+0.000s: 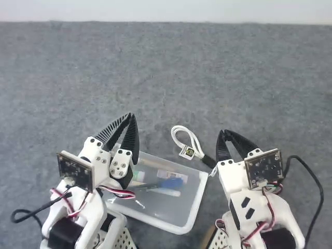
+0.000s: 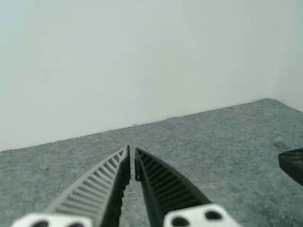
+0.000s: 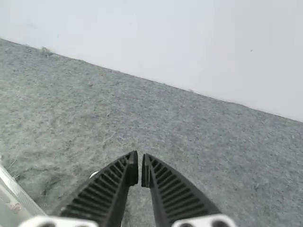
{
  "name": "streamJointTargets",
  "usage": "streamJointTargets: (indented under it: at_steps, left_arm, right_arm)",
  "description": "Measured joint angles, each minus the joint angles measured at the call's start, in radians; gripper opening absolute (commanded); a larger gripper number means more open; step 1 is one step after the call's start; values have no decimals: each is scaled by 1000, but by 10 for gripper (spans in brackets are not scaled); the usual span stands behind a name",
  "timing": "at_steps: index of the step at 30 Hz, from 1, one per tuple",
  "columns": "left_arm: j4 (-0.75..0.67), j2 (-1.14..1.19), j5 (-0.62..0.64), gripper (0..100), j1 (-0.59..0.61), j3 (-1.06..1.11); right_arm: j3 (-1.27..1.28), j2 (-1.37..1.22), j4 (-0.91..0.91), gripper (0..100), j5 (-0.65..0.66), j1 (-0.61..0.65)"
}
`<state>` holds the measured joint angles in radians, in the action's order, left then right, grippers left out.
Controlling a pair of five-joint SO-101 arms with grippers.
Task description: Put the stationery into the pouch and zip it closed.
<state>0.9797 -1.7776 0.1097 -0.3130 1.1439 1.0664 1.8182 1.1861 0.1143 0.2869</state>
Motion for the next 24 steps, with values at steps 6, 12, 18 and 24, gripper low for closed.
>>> streamJointTargets:
  at_steps: [6, 12, 18, 24]
  left_arm:
    - [-5, 0, -2, 12, 0, 0]
    - [-104, 0, -74, 12, 0, 0]
    - [-106, 0, -89, 12, 0, 74]
    - [-106, 0, -89, 12, 74, 247]
  right_arm:
    - [29, 0, -46, 7, 0, 0]
    - [89, -3, -132, 9, 0, 3]
    - [95, 0, -107, 9, 0, 3]
    - [100, 0, -43, 9, 0, -69]
